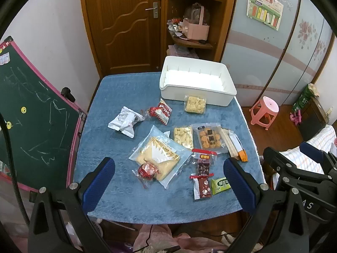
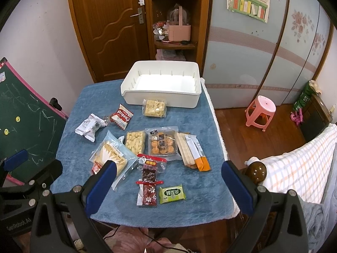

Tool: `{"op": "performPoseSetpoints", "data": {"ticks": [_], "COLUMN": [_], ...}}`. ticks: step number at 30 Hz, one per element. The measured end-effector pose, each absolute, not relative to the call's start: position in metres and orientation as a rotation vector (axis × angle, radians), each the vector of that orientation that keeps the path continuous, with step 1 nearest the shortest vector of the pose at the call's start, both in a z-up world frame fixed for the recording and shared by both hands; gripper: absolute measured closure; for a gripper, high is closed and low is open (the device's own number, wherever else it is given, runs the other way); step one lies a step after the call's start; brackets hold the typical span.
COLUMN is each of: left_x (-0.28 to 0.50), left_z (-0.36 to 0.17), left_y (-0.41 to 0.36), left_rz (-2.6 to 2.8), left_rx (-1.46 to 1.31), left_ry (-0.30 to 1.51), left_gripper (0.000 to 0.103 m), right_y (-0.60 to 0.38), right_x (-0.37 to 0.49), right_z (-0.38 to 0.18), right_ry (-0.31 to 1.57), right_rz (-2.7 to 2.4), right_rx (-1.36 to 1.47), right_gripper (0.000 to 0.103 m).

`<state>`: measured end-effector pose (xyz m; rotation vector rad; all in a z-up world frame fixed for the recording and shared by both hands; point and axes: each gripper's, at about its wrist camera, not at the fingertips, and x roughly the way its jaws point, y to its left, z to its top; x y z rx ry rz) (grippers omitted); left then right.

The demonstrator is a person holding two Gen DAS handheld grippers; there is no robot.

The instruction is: Organize snacks

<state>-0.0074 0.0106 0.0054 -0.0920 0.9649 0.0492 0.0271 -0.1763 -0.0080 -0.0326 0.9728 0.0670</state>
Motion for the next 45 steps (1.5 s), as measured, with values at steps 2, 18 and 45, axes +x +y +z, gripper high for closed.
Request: {"op": "performPoseSetpoints", "data": {"ticks": [2, 18, 45], "left_x": [-0.01, -0.016, -0.022], "left_z": [0.004, 0.003, -0.005], "left_y": [0.011, 0.008, 0.018], "left_rz": [0.049, 0.053, 0.13], "left_rx": [-0.091, -0.076, -0.073], "left_ry": [0.964, 0.946, 0.962], "left_gripper": [0.001, 0.001, 0.001], "right_y": [-0.172, -0.167, -0.166], "right_x": [0.024, 0.016, 0.02], "right_z": [-0.012, -0.013, -0.02], "right_ry": [0.974, 0.968, 0.963], "right_rz": [0.068, 0.072, 0.151], "right_rx": [-0.031, -0.033, -0.034], "right_gripper": [0.002, 0.002, 0.002]}}
